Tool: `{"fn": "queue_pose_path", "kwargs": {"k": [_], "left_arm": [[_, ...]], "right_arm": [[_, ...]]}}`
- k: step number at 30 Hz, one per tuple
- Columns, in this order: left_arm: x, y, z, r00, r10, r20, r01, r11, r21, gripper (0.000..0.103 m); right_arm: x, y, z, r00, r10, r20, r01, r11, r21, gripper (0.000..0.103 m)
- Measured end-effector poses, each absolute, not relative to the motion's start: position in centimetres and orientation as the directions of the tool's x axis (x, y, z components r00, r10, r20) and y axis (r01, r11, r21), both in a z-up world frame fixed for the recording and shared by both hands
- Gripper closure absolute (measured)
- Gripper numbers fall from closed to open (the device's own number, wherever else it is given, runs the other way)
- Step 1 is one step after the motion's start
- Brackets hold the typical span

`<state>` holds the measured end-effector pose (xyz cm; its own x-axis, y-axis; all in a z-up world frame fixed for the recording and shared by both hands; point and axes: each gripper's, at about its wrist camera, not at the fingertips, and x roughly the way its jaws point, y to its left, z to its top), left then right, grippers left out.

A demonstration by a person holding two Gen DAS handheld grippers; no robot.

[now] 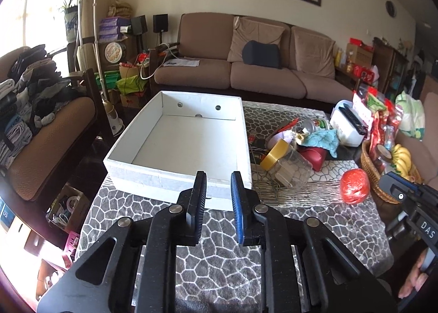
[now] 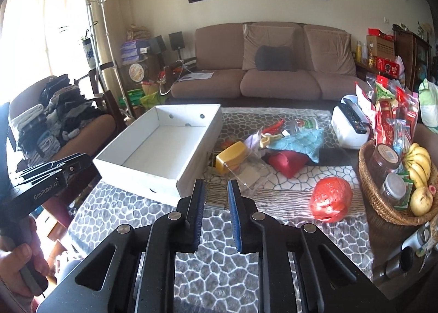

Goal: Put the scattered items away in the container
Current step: 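Move the right tool toward the red twine ball on the table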

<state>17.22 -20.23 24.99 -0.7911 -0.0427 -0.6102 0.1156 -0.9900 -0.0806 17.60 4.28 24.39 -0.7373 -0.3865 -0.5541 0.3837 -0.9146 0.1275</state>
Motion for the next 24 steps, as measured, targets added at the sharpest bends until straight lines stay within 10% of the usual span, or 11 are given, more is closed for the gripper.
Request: {"fn": "queue_pose_path", "kwargs": {"k": [2,3,5,24], "left_arm": [[17.3,-21.0,24.9,-0.790,-0.051,-0.611,0.135,-0.987,-0.092,0.030],[17.5,-21.4,24.9,-0.793,-0.064,-0.606,0.149,-0.985,-0.091,0.010],[17.8,-22.0,25.0,-0.802,-0.078,-0.592,0.162,-0.983,-0.090,0.007],[16.9,-16.5,25.3,-0.807,0.045,-0.589,0.037,-0.991,-0.127,0.005]], "right_arm": [[17.5,3.6,24.2,-0.721,-0.402,-0.564,0.397,-0.907,0.139,0.070],[17.5,3.4,24.1,-0.714,-0.411,-0.567,0.402,-0.903,0.148,0.045],[17.8,2.9,24.0,-0.720,-0.415,-0.556,0.406,-0.902,0.147,0.013],[19.2,13.2,24.5,-0.798,-0.250,-0.549,0.208,-0.968,0.139,0.005]]}}
